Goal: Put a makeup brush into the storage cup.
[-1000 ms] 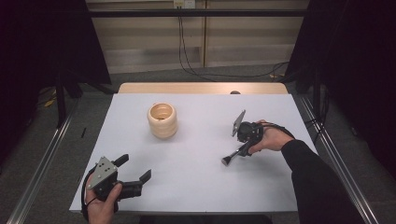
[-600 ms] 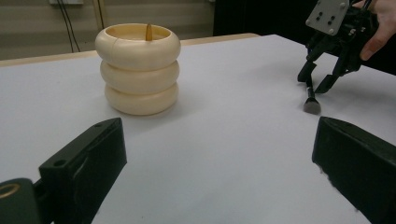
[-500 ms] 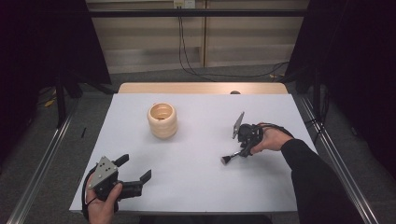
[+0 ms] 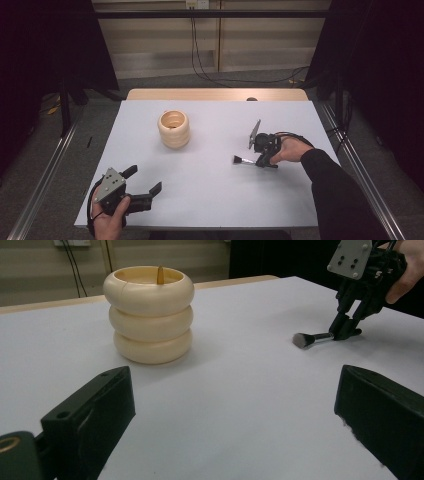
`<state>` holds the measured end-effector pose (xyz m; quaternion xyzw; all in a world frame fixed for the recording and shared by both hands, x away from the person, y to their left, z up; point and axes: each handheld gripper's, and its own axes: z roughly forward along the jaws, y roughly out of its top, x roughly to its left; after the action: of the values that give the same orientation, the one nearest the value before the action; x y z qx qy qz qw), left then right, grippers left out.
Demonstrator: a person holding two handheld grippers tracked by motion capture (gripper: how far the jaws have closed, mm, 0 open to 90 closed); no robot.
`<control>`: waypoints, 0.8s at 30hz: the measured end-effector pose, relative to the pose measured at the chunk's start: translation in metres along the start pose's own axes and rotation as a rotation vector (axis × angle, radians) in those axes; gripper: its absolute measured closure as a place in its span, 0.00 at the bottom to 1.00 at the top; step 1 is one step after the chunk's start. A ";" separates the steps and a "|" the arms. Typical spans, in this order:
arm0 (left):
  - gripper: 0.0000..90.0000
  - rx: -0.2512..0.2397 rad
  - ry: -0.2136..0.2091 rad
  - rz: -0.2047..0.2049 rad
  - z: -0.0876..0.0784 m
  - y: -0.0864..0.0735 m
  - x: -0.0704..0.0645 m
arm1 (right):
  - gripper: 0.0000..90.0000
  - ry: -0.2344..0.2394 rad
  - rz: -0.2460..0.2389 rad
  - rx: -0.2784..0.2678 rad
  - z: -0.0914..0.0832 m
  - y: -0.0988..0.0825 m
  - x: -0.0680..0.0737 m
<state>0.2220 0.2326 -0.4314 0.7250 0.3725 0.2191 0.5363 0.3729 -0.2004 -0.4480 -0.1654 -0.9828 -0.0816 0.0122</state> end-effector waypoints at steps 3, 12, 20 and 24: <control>0.03 0.001 0.001 -0.003 0.000 0.000 0.000 | 0.88 -0.007 -0.004 -0.003 0.000 0.001 0.000; 0.03 -0.004 0.008 -0.012 -0.001 0.000 0.003 | 0.89 0.003 0.043 -0.040 0.000 -0.004 -0.003; 0.03 -0.007 0.008 -0.020 -0.002 0.000 0.004 | 0.89 -0.012 0.121 -0.049 -0.004 -0.007 -0.003; 0.03 -0.017 0.008 -0.041 -0.002 0.000 0.004 | 0.89 -0.015 0.137 -0.087 -0.007 -0.010 -0.006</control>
<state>0.2230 0.2365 -0.4314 0.7117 0.3877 0.2140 0.5453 0.3751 -0.2125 -0.4432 -0.2332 -0.9648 -0.1219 0.0033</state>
